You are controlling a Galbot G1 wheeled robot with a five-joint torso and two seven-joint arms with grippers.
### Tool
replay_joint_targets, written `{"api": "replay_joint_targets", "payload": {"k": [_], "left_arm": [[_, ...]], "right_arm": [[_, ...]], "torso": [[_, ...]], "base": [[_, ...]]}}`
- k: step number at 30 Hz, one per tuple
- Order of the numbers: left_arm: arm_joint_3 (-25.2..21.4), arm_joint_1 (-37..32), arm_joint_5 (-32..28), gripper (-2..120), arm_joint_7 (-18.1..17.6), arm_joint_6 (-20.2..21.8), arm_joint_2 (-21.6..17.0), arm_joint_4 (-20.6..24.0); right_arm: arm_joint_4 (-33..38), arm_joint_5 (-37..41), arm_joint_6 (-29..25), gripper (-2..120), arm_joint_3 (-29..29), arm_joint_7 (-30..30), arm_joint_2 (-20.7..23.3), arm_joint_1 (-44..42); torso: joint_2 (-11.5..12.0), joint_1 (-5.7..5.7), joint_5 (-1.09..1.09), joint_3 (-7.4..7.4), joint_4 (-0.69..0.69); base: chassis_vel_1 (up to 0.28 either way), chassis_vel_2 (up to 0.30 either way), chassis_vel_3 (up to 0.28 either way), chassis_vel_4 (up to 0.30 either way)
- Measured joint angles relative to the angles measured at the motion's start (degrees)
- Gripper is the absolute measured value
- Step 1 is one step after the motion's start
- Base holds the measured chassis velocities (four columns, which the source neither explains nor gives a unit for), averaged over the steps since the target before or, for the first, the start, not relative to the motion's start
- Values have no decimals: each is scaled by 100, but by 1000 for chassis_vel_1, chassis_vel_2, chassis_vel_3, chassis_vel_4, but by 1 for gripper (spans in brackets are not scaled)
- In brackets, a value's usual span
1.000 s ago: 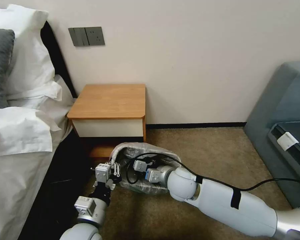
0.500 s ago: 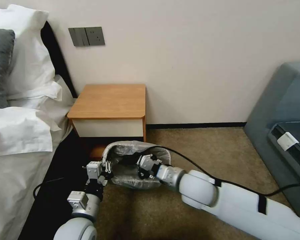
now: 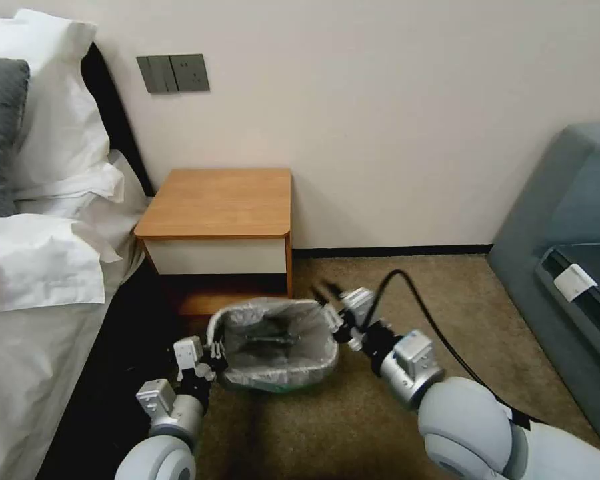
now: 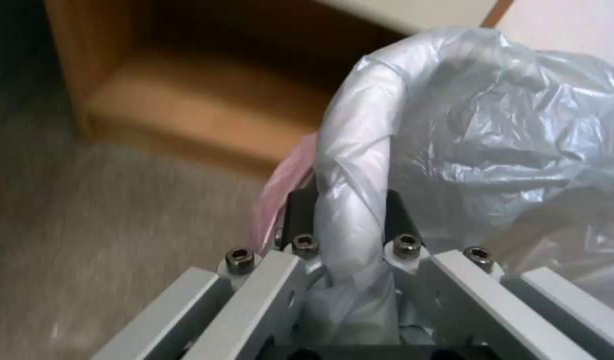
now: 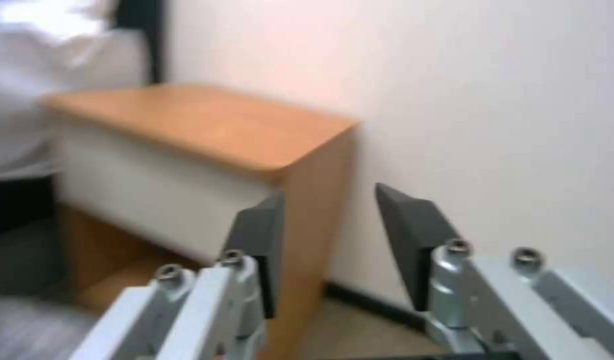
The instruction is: Pick up the garbage bag from the table and place it over the trash can.
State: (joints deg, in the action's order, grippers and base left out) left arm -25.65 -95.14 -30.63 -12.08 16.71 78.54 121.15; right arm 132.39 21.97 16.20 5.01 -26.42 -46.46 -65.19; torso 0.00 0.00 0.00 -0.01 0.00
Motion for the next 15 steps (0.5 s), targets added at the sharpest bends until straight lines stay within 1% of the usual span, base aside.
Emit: {"api": "replay_joint_targets", "payload": {"k": [1,2,3,4,6,7,8,9,11,12,13,14,15], "left_arm": [[29,-7,-23,5,-48,60,-1,-13],[64,-13,-49,5,-111,144,0,-35],[64,-13,-49,5,-111,144,0,-35],[125,-18,-64,5,-186,298,6,-101],[162,-2,-63,5,-212,351,8,-156],[200,31,-64,5,-216,434,5,-193],[200,31,-64,5,-216,434,5,-193],[241,55,-64,5,-216,484,2,-220],[321,123,-48,5,-174,581,-3,-316],[343,149,-34,5,-171,631,-6,-336],[343,149,-34,5,-171,631,-6,-336],[360,173,-23,5,-169,728,-14,-345],[362,185,-21,5,-157,792,-18,-344]], "right_arm": [[-22,-120,-30,40,-141,25,-82,-118],[-56,-257,-66,50,-331,43,-191,-278],[-56,-257,-66,50,-331,43,-191,-278],[-101,-479,-144,57,-681,77,-409,-605],[-124,-605,-217,64,-891,92,-523,-842],[-160,-716,-286,71,-1014,101,-571,-998],[-160,-716,-286,71,-1014,101,-571,-998],[-180,-762,-323,74,-1050,107,-585,-1042],[-233,-818,-377,86,-1090,114,-643,-1082],[-243,-818,-383,88,-1090,106,-654,-1082],[-243,-818,-383,88,-1090,106,-654,-1082],[-273,-818,-403,95,-1087,93,-659,-1078],[-293,-818,-416,96,-1083,89,-658,-1073]], "torso": [[0,0,-1,0,0],[0,0,-2,0,0],[0,0,-2,0,0],[0,0,-1,0,1],[0,0,-1,0,1],[0,0,-1,0,1],[0,0,-1,0,1],[0,0,0,0,1],[0,0,-1,0,0],[0,0,-1,0,0],[0,0,-1,0,0],[0,0,-1,0,0],[0,0,-1,0,0]], "base": [[0,0,0,0],[0,0,0,0],[0,0,0,0],[0,0,0,0],[0,0,0,0],[0,0,0,0],[0,0,0,0],[0,0,0,0],[0,0,0,0],[0,0,0,0],[0,0,0,0],[0,0,0,0],[0,0,0,0]]}}
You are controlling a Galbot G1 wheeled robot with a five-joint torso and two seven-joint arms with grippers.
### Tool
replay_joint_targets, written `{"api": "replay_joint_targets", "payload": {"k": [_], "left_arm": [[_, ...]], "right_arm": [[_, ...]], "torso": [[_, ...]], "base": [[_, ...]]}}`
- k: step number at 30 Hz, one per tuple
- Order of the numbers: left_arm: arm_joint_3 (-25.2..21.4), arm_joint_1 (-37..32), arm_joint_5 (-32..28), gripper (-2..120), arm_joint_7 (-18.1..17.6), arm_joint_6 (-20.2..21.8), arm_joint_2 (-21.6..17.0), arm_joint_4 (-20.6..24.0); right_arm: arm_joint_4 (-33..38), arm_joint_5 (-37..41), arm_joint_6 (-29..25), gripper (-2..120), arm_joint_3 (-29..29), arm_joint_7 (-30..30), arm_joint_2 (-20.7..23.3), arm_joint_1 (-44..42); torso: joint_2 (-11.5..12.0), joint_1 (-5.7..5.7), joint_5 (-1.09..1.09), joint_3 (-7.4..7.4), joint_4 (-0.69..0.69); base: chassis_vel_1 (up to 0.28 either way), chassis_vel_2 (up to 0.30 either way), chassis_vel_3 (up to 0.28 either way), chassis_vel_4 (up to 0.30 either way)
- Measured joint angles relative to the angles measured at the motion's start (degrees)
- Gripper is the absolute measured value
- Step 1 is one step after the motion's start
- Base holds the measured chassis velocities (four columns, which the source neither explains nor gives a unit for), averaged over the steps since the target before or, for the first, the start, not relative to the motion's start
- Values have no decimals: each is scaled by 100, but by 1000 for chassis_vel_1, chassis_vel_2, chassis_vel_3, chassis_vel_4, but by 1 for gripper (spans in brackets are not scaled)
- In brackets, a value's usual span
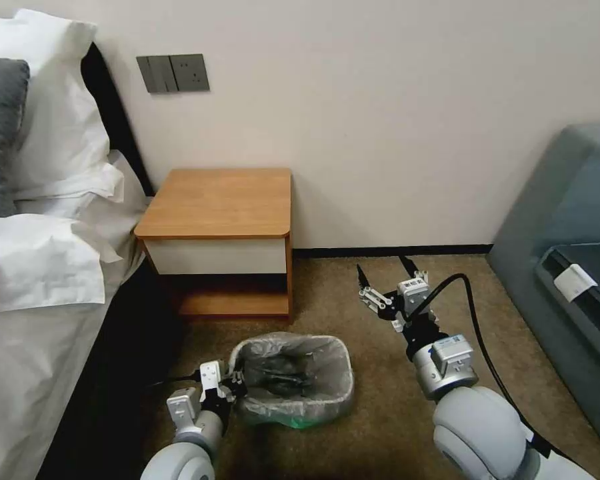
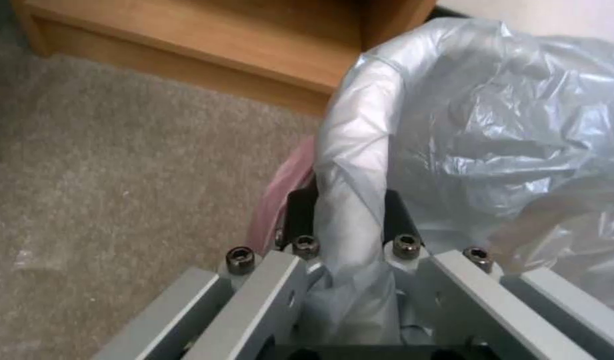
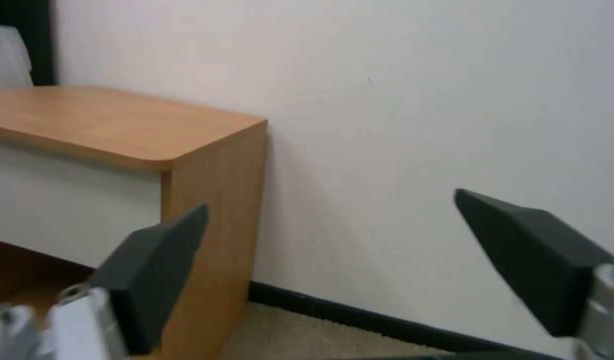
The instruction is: Pick up the garbage bag from the table and place it over the trash can.
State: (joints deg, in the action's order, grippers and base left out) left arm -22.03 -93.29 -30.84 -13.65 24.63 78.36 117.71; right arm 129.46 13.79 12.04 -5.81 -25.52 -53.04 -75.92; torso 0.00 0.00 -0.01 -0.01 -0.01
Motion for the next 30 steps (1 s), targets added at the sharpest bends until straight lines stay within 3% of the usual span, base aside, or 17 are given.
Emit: {"api": "replay_joint_targets", "payload": {"k": [3,7,11,23,26,29,30], "left_arm": [[0,32,6,6,63,184,-15,7],[6,68,9,19,66,278,-18,7],[-5,78,42,36,-91,190,4,16],[-131,61,200,79,26,-28,13,182],[-133,26,191,88,132,-194,32,200],[-233,-36,296,99,541,-819,62,195],[-233,-36,296,99,541,-819,62,195]], "right_arm": [[-55,2,-34,100,8,-7,4,17],[-134,3,-67,100,23,-19,-4,50],[-200,10,-80,100,50,-23,-41,66],[-355,-78,-101,100,227,-8,-249,85],[-380,-123,-133,100,234,-6,-311,22],[-506,-246,-329,100,90,83,-425,-187],[-506,-246,-329,100,90,83,-425,-187]], "torso": [[0,0,0,0,0],[0,0,0,0,0],[0,0,3,1,1],[0,0,2,1,1],[0,0,2,1,1],[0,0,2,1,0],[0,0,2,1,0]], "base": [[0,0,0,0],[0,0,0,0],[0,0,0,0],[0,0,0,0],[0,0,0,0],[0,0,0,0],[0,0,0,0]]}}
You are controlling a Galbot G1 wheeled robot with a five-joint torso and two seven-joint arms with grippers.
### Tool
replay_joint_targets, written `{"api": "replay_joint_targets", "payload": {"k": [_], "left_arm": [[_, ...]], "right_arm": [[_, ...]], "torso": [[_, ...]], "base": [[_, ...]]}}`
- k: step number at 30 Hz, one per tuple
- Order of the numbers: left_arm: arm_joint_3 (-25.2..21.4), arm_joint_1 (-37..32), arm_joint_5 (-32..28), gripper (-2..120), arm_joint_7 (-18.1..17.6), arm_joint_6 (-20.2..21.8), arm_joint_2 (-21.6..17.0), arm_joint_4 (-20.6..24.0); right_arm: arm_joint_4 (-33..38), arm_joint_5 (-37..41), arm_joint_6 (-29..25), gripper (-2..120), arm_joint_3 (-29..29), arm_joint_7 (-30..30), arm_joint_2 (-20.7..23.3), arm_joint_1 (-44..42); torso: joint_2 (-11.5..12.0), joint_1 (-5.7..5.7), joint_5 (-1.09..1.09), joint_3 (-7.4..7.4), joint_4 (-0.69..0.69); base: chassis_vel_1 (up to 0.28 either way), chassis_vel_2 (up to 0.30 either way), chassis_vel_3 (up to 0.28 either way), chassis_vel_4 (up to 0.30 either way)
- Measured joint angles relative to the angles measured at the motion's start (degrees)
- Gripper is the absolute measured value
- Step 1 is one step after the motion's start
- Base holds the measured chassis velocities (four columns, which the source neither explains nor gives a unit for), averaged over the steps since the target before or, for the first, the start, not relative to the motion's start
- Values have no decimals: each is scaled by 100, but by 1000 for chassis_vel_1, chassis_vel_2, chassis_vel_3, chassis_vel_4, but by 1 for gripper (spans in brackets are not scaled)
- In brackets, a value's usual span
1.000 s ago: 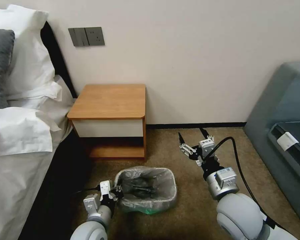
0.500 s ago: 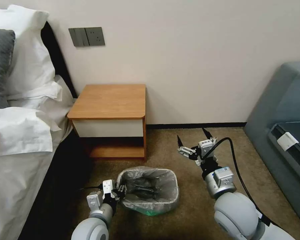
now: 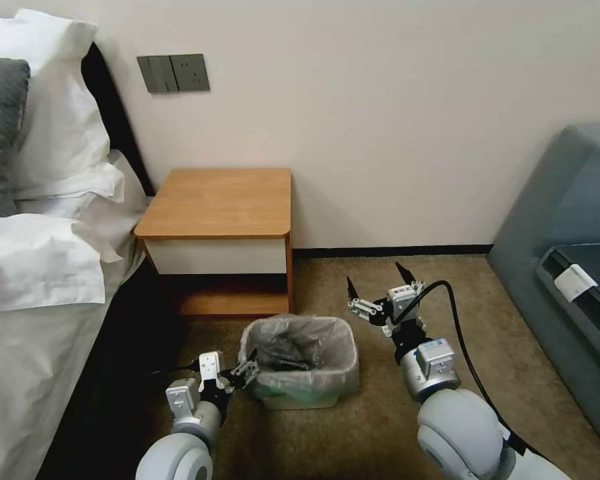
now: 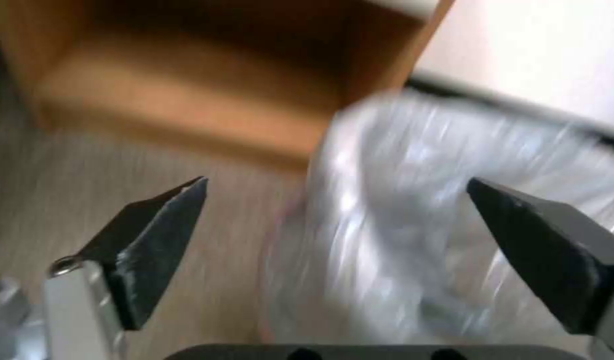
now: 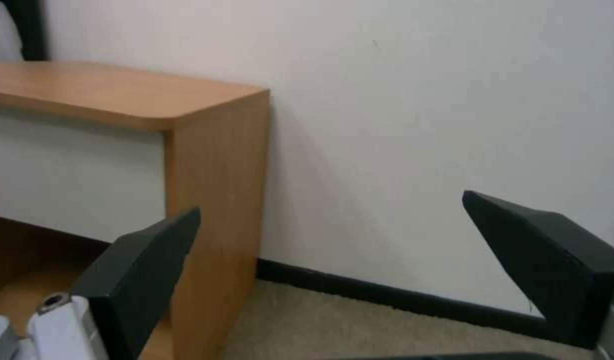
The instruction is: Pick up the garbage bag from the table and place it over the trash can.
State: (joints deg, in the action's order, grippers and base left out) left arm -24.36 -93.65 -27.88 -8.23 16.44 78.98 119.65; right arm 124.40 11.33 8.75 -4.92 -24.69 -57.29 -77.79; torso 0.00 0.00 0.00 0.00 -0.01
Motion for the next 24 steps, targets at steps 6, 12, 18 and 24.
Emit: {"api": "replay_joint_targets", "payload": {"k": [6,12,18,24], "left_arm": [[-261,-186,654,100,533,-1294,29,-30],[-549,-638,1197,100,939,-2530,65,125],[-1402,-1191,1334,100,1212,-3035,259,307],[-1449,-1282,1443,100,1144,-3031,306,342]], "right_arm": [[-256,-222,-1025,100,-829,714,-450,-990],[-362,-882,-1885,100,-2015,1560,-1282,-2342],[-325,-1020,-2409,100,-2606,2170,-1982,-2807],[-303,-1028,-2426,100,-2618,2215,-2014,-2821]], "torso": [[0,0,-1,0,0],[0,0,1,-1,3],[0,0,-1,-1,0],[0,0,0,-1,0]], "base": [[0,0,0,0],[0,0,0,0],[0,0,0,0],[0,0,0,0]]}}
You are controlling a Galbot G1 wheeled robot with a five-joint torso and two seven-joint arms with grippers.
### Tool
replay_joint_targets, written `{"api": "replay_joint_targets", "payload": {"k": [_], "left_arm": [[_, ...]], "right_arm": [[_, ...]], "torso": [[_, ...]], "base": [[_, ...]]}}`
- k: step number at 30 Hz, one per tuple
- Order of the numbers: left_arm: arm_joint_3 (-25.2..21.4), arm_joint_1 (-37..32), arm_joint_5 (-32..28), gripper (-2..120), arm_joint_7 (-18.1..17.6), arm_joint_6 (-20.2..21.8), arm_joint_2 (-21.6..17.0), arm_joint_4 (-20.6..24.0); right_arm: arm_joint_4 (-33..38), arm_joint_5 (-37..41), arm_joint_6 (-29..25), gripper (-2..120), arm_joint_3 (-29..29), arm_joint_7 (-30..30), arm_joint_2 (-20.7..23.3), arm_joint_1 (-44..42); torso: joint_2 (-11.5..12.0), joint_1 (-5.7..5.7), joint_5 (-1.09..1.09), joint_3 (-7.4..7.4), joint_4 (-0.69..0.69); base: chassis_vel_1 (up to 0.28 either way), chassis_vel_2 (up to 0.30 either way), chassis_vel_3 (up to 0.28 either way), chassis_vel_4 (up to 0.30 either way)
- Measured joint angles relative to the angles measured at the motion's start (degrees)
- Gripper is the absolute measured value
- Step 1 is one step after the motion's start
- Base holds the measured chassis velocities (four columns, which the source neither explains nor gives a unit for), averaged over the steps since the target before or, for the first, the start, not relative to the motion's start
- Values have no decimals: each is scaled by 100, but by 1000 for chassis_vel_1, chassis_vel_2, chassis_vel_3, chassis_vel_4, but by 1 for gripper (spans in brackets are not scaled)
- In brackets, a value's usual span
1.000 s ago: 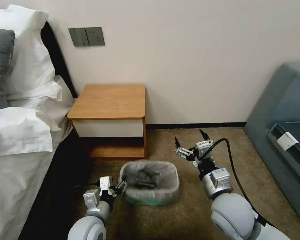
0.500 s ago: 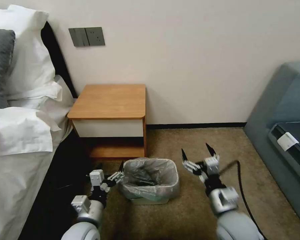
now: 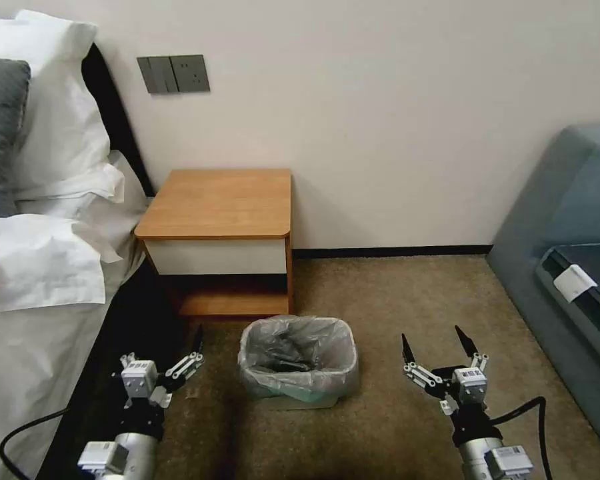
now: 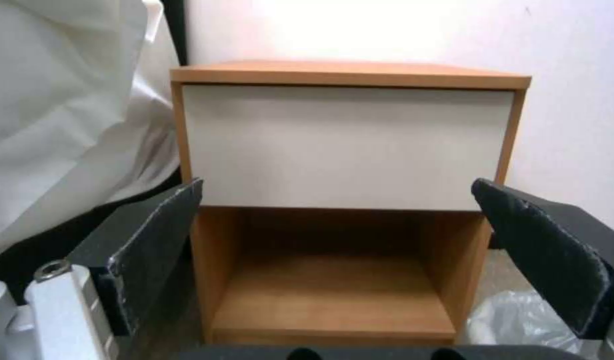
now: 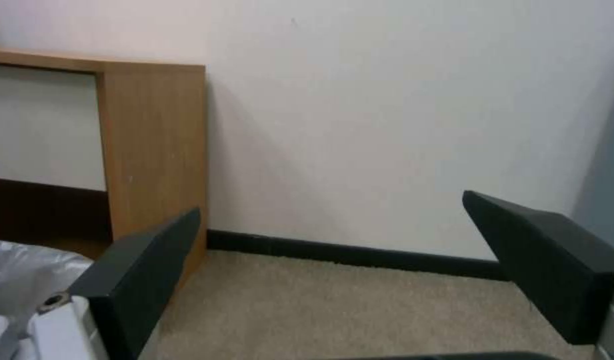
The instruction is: Pick up the garbage bag from the table and place it over the trash can.
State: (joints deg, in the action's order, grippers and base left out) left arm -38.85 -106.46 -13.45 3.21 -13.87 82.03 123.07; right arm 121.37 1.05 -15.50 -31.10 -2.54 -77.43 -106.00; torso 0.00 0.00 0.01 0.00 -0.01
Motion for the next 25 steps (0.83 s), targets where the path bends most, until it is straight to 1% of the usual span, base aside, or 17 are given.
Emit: {"api": "replay_joint_targets", "payload": {"k": [25], "left_arm": [[25,20,-10,100,-41,61,-5,1]], "right_arm": [[13,19,42,100,45,-29,35,41]], "torso": [[0,0,-1,0,1]], "base": [[0,0,0,0]]}}
